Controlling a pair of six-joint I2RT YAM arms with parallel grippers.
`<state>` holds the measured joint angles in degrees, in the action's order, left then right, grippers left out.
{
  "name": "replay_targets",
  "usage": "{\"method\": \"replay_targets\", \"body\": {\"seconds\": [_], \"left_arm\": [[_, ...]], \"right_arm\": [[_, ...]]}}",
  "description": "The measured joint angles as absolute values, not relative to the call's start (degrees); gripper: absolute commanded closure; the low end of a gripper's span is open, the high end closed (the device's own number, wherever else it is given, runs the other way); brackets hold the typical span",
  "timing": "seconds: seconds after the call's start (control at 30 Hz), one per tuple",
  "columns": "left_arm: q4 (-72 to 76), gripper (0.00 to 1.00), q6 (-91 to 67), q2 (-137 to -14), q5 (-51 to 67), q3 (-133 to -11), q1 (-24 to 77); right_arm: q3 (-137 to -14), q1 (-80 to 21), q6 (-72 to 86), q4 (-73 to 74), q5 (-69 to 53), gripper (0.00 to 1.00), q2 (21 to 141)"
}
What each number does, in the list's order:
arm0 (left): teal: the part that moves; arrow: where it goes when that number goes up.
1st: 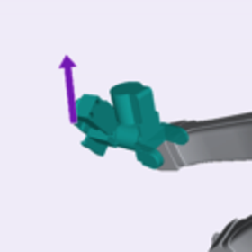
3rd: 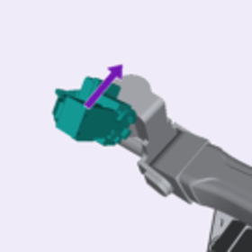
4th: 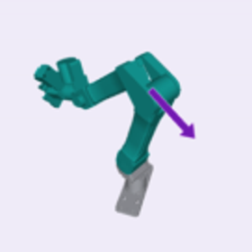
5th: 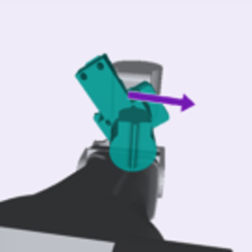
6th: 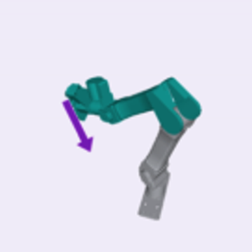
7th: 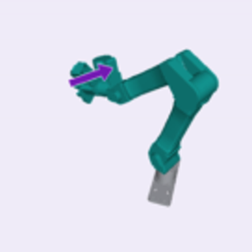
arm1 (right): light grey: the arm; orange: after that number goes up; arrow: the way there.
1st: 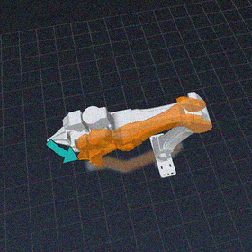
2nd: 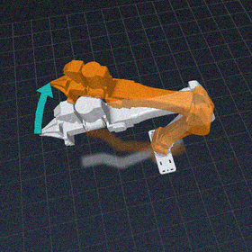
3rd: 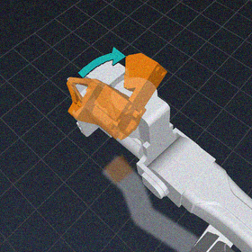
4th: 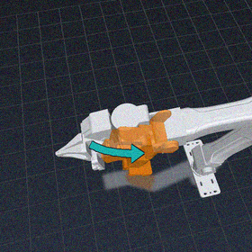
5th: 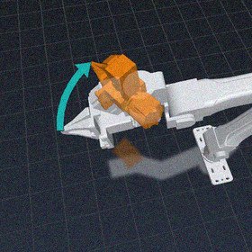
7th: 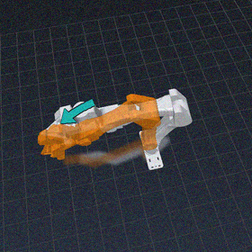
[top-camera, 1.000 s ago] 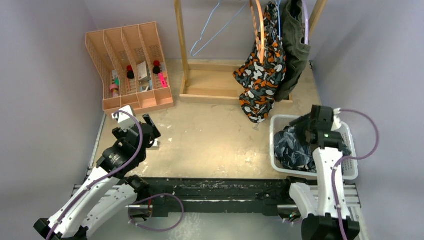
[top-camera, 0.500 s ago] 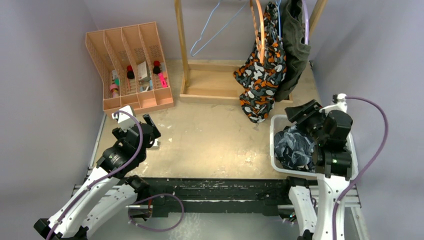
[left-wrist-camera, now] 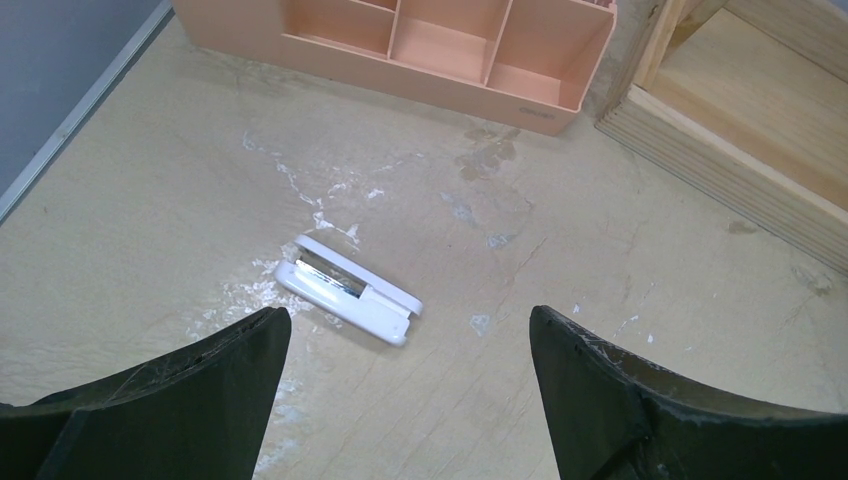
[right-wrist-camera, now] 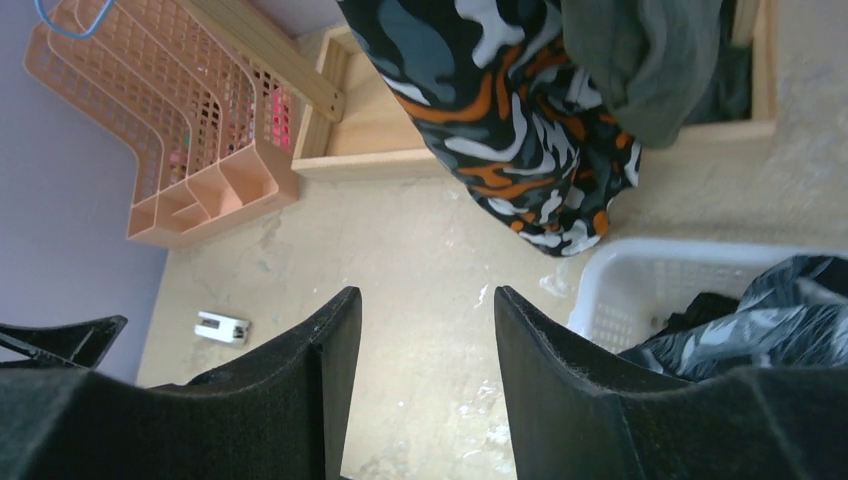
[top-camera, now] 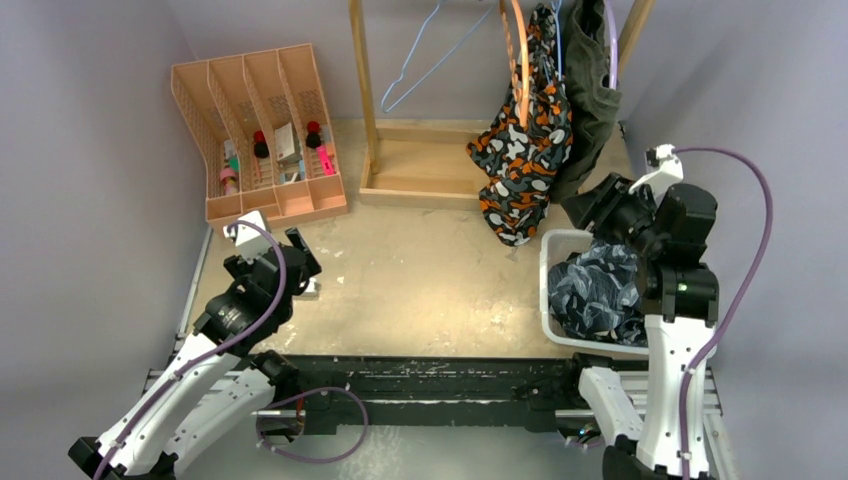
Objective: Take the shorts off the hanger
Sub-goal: Place the shorts in the basket.
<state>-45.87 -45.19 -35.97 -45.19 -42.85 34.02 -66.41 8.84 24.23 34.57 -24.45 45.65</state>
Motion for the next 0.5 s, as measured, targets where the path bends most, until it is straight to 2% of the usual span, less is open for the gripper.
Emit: {"method": "replay_targets", "body": {"seconds": [0.23, 0.5], "left_arm": [[-45.8, 0.10, -45.1, -36.2, -45.2, -42.9, 33.8], [-45.8, 0.10, -44.9, -36.5, -45.2, -42.9, 33.8]], "right_arm": [[-76.9, 3.1, 19.4, 37.8, -18.1, 0.46, 52.2], [-86.5, -18.9, 19.6, 41.3, 1.7, 0.45, 63.0]]}}
